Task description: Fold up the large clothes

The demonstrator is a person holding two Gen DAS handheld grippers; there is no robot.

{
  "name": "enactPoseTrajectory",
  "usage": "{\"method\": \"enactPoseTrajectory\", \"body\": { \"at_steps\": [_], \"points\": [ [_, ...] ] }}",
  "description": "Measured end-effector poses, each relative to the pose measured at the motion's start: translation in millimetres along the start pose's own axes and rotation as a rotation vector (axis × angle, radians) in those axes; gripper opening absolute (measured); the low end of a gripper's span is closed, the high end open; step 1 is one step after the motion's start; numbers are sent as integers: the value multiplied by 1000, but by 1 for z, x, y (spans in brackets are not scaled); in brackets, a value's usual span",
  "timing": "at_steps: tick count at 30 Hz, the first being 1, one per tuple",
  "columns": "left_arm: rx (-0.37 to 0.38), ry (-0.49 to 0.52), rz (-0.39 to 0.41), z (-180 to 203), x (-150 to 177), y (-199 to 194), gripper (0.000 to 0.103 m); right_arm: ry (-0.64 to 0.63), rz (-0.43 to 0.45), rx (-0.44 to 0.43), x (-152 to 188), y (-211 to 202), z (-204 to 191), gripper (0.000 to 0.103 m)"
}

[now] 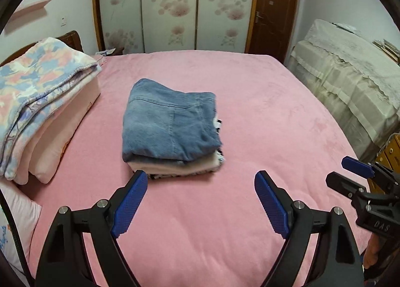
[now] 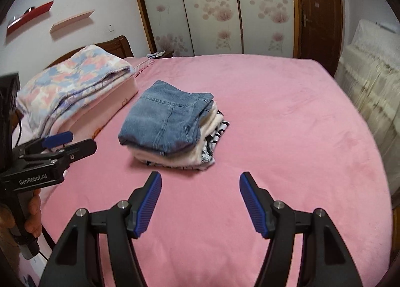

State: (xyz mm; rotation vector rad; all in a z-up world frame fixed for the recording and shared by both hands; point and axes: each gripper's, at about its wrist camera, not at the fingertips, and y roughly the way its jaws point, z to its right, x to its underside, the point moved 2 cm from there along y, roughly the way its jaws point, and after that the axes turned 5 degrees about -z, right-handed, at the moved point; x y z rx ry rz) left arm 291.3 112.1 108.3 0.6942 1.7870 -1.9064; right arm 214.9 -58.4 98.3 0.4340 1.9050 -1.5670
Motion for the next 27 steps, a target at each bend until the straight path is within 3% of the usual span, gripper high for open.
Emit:
{"method": "enactPoseTrajectory", "body": {
  "at_steps": [12, 17, 27],
  "points": [
    [-43, -64, 7, 63, 97, -40, 87, 71, 37, 148, 95, -67, 31, 66],
    [-78, -55, -7, 87, 143, -45, 87, 113, 41, 147, 142, -80, 41, 66],
    [-43, -108, -16, 113, 221, -65, 87, 161, 29, 118, 210, -93, 42, 66]
  ]
}}
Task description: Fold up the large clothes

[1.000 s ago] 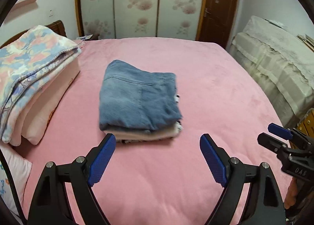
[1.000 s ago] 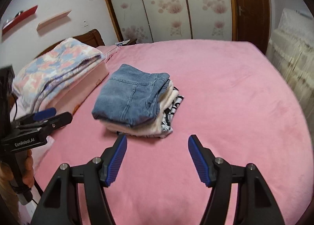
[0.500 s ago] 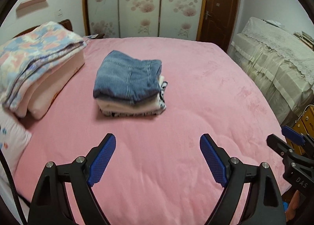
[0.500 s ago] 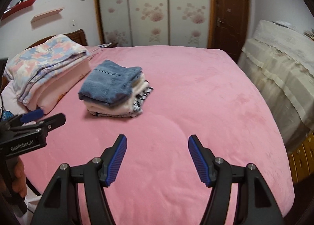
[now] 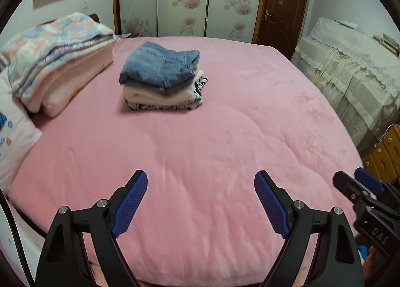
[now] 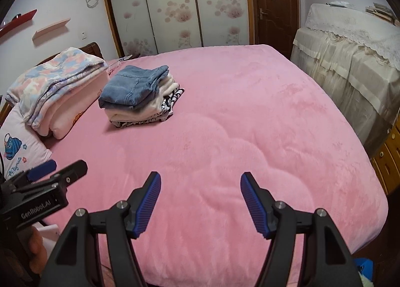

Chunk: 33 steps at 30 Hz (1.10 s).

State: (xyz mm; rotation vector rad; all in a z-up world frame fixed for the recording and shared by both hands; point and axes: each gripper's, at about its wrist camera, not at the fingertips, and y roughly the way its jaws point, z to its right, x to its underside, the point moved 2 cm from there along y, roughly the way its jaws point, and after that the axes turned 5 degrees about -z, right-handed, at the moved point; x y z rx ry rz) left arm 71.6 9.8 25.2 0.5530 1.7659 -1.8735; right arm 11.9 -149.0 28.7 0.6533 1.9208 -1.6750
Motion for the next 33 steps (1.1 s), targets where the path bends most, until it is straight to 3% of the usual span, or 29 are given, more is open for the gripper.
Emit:
{"method": "enactPoseTrajectory", "body": {
  "at_steps": [10, 33],
  "points": [
    [-46, 9, -3, 9, 24, -3, 87, -31, 1, 0, 14, 3, -10, 67],
    [-45, 42, -104, 12, 30, 32, 86, -21, -74, -19, 22, 33, -10, 67]
  ]
}}
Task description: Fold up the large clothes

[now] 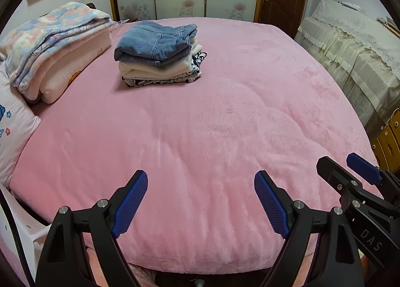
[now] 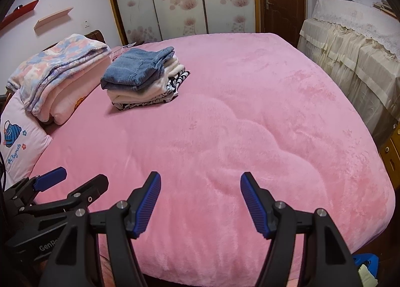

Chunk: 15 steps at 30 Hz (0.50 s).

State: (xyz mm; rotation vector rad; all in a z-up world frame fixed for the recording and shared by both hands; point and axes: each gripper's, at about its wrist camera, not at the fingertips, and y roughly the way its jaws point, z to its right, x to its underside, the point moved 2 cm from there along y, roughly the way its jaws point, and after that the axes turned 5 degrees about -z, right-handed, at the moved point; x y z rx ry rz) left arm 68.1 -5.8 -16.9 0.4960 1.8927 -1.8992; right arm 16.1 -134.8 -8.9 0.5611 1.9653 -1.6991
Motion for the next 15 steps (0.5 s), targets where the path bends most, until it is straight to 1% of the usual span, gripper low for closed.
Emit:
{"method": "enactPoseTrajectory", "body": {
  "at_steps": [15],
  "points": [
    [-6, -18, -25, -3, -2, 12, 86, -2, -16, -18, 2, 10, -2, 67]
  ]
}}
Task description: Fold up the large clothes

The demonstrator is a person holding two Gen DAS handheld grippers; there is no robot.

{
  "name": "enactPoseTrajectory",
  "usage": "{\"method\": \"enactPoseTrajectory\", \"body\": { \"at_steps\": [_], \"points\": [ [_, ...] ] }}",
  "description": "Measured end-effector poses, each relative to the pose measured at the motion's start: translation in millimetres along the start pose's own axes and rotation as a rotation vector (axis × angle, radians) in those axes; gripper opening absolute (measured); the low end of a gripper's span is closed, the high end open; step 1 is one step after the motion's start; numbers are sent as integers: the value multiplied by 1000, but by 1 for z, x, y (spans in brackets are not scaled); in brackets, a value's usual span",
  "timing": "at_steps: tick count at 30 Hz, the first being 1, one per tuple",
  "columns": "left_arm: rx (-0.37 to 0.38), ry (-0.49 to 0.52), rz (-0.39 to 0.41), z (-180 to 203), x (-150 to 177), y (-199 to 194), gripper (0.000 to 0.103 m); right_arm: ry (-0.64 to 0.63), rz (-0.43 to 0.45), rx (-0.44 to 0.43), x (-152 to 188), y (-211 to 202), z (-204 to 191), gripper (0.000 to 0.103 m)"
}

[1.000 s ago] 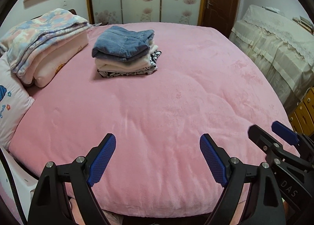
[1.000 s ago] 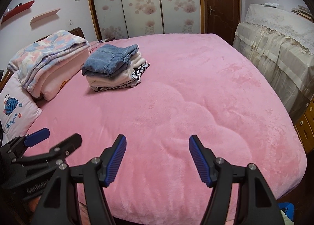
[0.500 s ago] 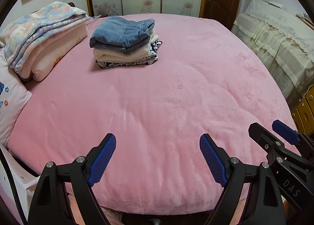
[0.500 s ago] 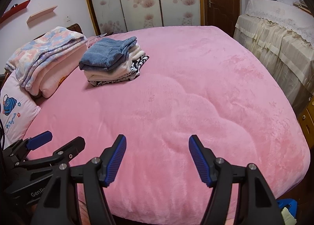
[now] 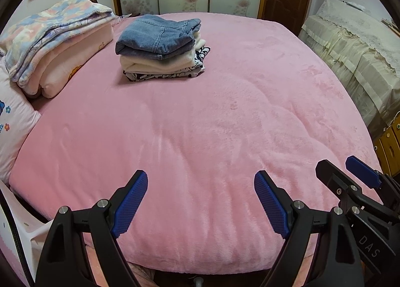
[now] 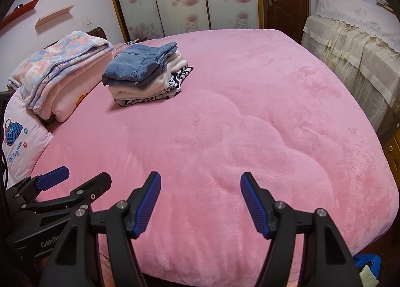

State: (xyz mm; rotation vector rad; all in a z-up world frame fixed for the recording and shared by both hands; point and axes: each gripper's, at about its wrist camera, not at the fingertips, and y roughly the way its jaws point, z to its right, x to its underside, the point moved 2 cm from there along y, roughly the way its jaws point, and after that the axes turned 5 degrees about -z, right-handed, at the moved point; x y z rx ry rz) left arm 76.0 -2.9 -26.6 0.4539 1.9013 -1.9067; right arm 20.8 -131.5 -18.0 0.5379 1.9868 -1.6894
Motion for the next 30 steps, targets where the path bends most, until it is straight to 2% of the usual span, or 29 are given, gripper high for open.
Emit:
{"method": "enactPoseTrajectory", "body": {
  "at_steps": [30],
  "points": [
    [-15, 3, -32, 1, 6, 7, 86, 12, -32, -10, 7, 14, -1, 67]
  ]
}}
